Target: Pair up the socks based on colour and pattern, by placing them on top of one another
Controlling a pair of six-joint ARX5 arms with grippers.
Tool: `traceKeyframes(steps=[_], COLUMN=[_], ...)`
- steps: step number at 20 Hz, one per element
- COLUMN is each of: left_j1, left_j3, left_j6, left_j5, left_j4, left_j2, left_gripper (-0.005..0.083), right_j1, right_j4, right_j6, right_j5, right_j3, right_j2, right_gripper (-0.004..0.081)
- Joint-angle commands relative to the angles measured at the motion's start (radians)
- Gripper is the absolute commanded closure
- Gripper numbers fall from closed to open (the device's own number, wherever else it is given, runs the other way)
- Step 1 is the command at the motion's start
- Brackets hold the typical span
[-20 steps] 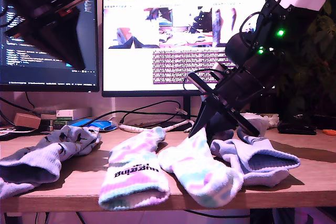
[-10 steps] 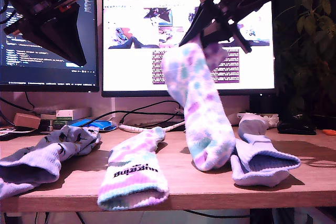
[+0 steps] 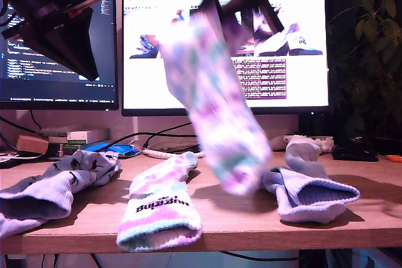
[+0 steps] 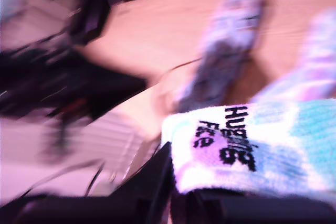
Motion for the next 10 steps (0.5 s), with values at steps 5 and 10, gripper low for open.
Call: traceKeyframes(steps=[5,10], left_j1=[0.066,0.131], left_j3=[-0.009,-0.009], left_j6=[0.008,0.008], left_j5=[-0.047,-0.048], left_j4=[0.060,0.082], left_j2=[-0.010,-0.010], left_gripper=[0.0797,0.0797], right_j1=[0.097,0.187], right_j4=[-0.041,0.002], right_j6=[-0.010,-0.009], right_j5=[0.000,0.080], right_j3=[-0.004,-0.004], right_j2=[-0.021,-0.020], right_gripper=[0.0781,0.0781])
